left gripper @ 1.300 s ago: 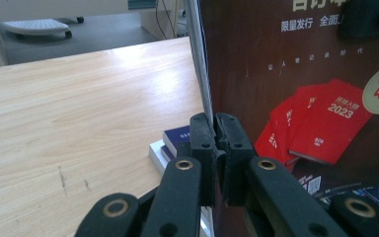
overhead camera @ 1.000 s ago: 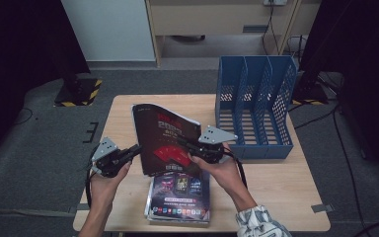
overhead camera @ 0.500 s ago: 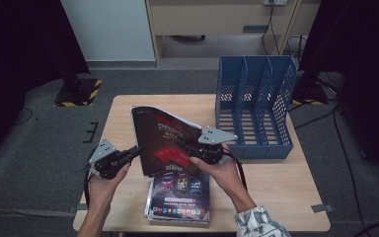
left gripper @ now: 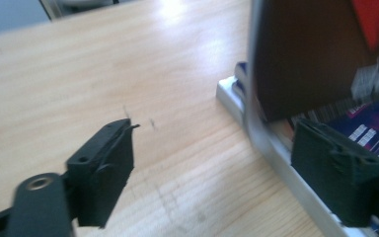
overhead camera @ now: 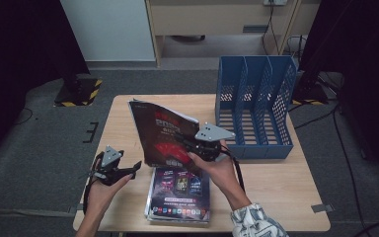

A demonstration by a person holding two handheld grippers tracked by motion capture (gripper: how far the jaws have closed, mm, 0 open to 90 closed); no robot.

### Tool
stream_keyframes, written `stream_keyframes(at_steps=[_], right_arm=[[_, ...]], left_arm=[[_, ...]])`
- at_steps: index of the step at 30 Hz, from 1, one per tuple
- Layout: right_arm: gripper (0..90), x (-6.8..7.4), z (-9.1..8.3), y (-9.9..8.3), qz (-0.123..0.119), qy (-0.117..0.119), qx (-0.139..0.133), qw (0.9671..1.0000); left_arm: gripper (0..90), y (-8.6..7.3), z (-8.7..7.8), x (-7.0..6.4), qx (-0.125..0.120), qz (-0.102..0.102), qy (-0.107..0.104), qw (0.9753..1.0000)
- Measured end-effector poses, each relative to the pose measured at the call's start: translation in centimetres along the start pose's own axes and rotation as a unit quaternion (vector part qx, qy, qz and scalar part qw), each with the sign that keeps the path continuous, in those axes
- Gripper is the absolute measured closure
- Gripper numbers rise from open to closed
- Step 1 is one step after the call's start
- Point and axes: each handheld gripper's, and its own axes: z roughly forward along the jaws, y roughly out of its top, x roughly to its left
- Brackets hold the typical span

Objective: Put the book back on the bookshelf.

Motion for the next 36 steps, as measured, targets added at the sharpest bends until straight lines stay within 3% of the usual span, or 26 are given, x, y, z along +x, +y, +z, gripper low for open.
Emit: stream_keyframes(at_steps=[3, 7, 14, 21, 23, 28, 32, 36], right_arm=[[87.0, 0.2, 0.2, 0.7, -0.007, -0.006, 0.004, 0.9999], [87.0, 0.0, 0.4, 1.5, -0.01, -0.02, 0.006, 0.9997], [87.0, -1.1, 1.1, 2.4, 0.006, -0.043, 0.021, 0.9988], [86.9, -2.1, 1.2, 3.0, 0.014, -0.062, 0.034, 0.9974], [86.9, -2.5, 1.0, 3.2, 0.019, -0.069, 0.035, 0.9968], [87.0, -3.5, 0.4, 4.4, 0.037, -0.087, 0.026, 0.9951], [87.0, -3.8, -0.1, 5.3, 0.046, -0.099, 0.019, 0.9939], [87.0, -4.0, -0.3, 5.8, 0.047, -0.101, 0.019, 0.9936]], left_arm=[[10.5, -0.7, 0.2, 0.6, 0.003, -0.018, -0.001, 0.9998], [6.5, -2.1, 1.1, 0.9, 0.032, -0.009, 0.005, 0.9994], [6.0, -3.5, 1.7, 1.8, 0.061, -0.024, 0.026, 0.9975], [6.0, -4.0, 2.2, 2.4, 0.072, -0.046, 0.039, 0.9956], [5.8, -4.0, 2.2, 2.5, 0.074, -0.043, 0.042, 0.9955], [5.7, -4.4, 2.4, 3.2, 0.081, -0.064, 0.05, 0.9934], [5.4, -4.3, 2.6, 3.2, 0.077, -0.072, 0.05, 0.9932], [5.0, -4.5, 3.0, 3.0, 0.085, -0.064, 0.046, 0.9933]])
